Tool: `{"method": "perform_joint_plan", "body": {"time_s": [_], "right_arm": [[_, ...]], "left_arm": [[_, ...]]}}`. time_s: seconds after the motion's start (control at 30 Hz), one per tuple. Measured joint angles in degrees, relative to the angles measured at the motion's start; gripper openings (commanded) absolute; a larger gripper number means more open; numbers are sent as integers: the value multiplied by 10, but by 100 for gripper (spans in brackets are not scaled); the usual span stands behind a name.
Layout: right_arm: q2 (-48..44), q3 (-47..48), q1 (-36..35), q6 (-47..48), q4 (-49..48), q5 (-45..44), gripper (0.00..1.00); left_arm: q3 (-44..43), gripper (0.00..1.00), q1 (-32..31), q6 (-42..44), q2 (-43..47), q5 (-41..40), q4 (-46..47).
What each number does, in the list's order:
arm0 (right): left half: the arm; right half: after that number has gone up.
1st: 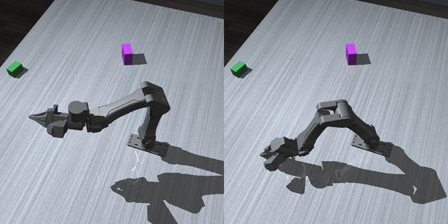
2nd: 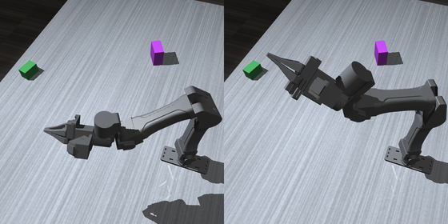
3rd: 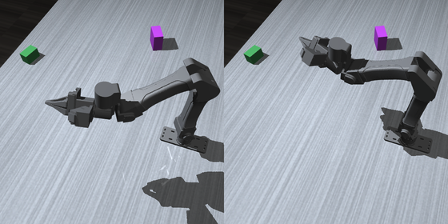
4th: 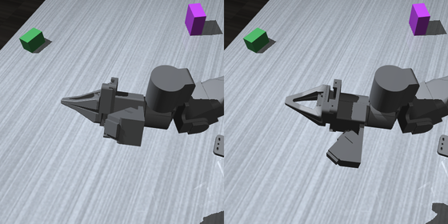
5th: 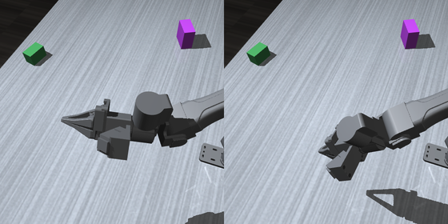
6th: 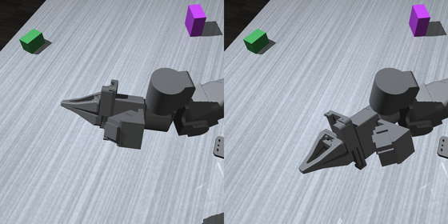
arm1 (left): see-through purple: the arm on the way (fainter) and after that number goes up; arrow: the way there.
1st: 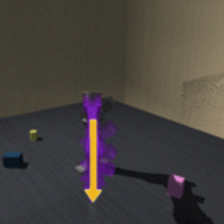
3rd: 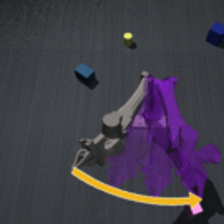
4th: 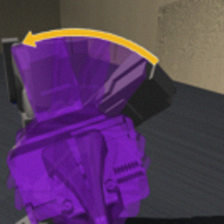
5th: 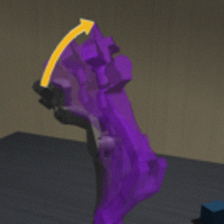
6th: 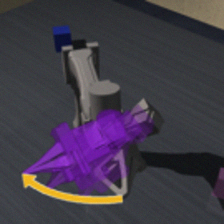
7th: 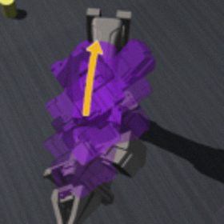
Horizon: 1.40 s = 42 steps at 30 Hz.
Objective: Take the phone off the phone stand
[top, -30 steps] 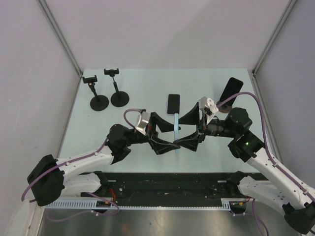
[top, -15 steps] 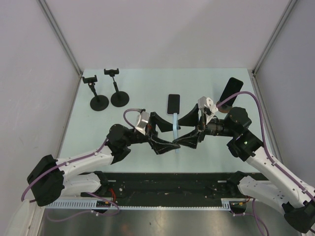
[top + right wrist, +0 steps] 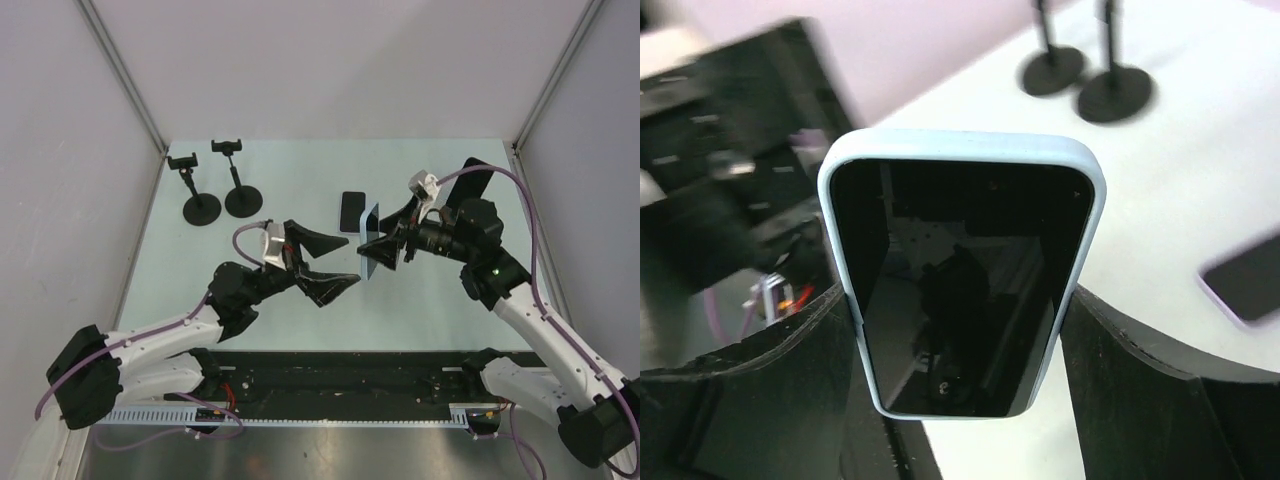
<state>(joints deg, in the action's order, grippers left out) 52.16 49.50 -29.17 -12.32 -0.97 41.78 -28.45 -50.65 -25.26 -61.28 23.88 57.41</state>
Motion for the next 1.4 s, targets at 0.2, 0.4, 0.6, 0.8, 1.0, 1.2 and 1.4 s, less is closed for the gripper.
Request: {"method": "perform_joint_plan", "body": {"time_s": [0.2,0.4,0.6,0.8,1.0,1.2,1.4], "right_arm": [[99,67,22,13,107,-143,0],[234,169,23,19,197,-302,0],[386,265,37,19,266,-423,0],[555,399,61,20,340,-492,0],[692,532,72,22,380,-526,0],[781,631,75,23,424,-534,2],[816,661,77,21,445,-530,10]], "left_arm": [[17,100,0,19,95,-156,-107],[-34,100,0,45,193,-323,-339],[-88,100,1,89,275,-442,-512],[-123,100,1,155,362,-521,-622],[-159,100,1,240,397,-580,-669],[-127,100,32,278,392,-590,-690],[-113,100,122,277,363,-518,-706]]}}
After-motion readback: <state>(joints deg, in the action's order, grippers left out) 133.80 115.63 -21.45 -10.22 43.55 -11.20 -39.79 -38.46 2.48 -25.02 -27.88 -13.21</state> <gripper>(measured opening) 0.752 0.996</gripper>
